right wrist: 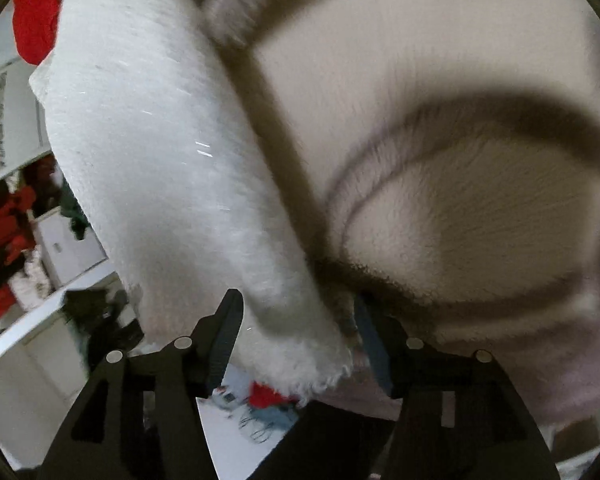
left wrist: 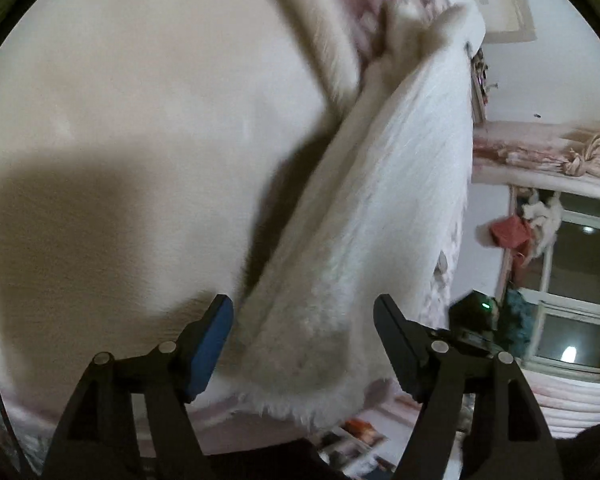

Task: Fold large clothes

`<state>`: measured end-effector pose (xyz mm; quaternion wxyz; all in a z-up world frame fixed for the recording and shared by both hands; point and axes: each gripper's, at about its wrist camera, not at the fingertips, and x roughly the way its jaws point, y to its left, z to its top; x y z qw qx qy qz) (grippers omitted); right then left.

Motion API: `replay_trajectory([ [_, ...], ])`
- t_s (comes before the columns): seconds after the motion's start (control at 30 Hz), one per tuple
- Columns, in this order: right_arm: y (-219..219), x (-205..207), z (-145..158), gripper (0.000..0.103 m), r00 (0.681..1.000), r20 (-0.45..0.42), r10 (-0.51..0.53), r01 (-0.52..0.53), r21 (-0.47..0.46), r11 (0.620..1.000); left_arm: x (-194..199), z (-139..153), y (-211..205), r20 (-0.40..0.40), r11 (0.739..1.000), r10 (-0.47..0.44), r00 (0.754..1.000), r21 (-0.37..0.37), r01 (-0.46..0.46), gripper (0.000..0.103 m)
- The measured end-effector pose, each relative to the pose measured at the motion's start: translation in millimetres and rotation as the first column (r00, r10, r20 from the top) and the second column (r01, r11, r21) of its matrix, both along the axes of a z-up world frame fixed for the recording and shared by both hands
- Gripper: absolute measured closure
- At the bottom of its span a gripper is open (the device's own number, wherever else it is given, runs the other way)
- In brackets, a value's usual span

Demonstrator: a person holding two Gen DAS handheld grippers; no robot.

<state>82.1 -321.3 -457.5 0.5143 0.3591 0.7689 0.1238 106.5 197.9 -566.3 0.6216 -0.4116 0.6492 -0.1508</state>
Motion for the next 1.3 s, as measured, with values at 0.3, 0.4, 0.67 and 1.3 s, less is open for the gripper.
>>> replay_trajectory([
  [0.3, 35.5, -4.6, -26.7, 0.037, 0.999, -0.017, -0.044, 0.046, 0.145, 0.988, -6.2, 10.5, -25.8, 0.063, 0.992, -0.050, 0.997, 0.119, 0.043, 0.060],
  [0.4, 63.5, -12.8, -19.3, 0.068, 0.998, -0.016, -0.066, 0.068, 0.185, 0.980, -7.8, 32.0, -19.8, 0.057, 0.990, -0.020, 0.998, 0.142, 0.012, 0.071],
  [0.67, 62.7, -3.9, 66.5, 0.083, 0.975, 0.029, -0.219, 0.199, 0.313, 0.929, 9.0, 112.8, -26.0, 0.171, 0.987, -0.015, 0.985, 0.159, -0.013, 0.083],
  [1.3, 8.5, 291.9, 114.7, 0.081, 0.904, 0.075, -0.422, 0.378, 0.323, 0.868, 297.7, 107.6, -53.5, 0.236, 0.995, -0.046, 0.971, 0.101, 0.023, 0.081],
])
